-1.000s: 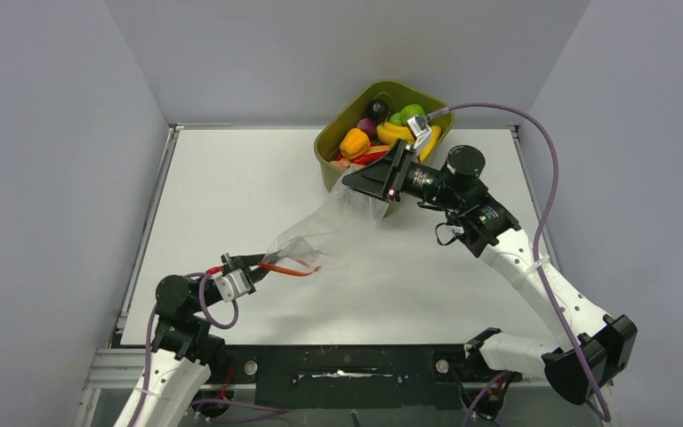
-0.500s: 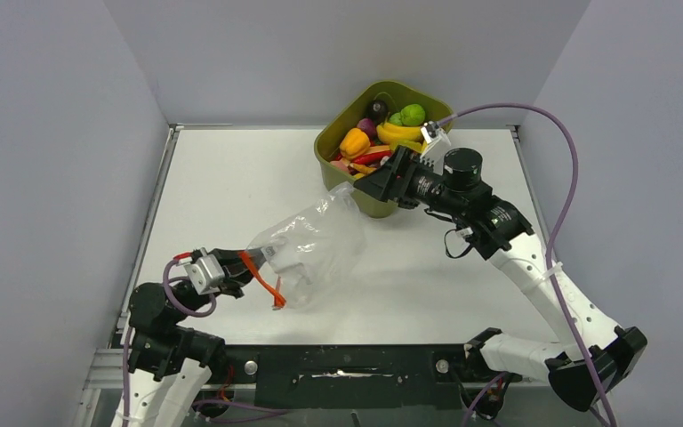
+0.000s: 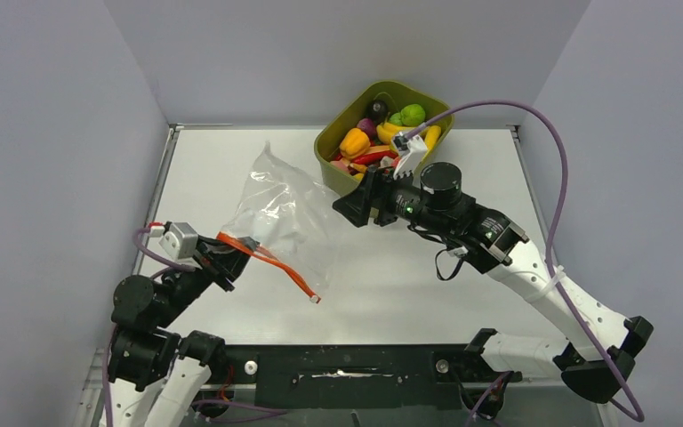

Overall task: Place the food in the zip-top bag and seal the zipper
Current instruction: Adjust the zipper food storage bag at the center of the board, then open the zipper of the food storage bag.

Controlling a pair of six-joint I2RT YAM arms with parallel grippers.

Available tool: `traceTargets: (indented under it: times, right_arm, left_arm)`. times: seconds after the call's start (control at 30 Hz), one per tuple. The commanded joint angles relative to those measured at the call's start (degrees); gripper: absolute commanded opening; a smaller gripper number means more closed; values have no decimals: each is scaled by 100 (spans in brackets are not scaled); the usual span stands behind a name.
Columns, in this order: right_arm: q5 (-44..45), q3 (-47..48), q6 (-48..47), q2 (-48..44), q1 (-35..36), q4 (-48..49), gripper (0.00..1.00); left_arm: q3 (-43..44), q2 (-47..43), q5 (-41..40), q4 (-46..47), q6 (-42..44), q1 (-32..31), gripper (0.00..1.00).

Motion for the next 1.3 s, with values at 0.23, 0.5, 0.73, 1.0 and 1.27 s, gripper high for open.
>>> traceTargets:
  times: [0.23, 0.5, 0.73, 1.0, 1.27]
  right_arm:
    - [1059, 178, -1183, 156, 1376, 773, 67]
    - [1285, 169, -1899, 751, 1959, 1264, 53]
    - [1601, 238, -2497, 1172, 2278, 1395, 50]
    - [1851, 276, -2634, 1537, 2280, 1369, 39]
    - [2306, 207, -2353, 1623, 2050, 1168, 2]
  left_arm:
    - [827, 1332, -744, -849, -1379, -10, 0]
    - [1085, 1998, -389, -1032, -1974, -10, 0]
    - [983, 1894, -285, -908, -2128, -15, 0]
    - [982, 2017, -108, -990, -2102, -11, 0]
    - [1053, 2285, 351, -1101, -2039, -8, 0]
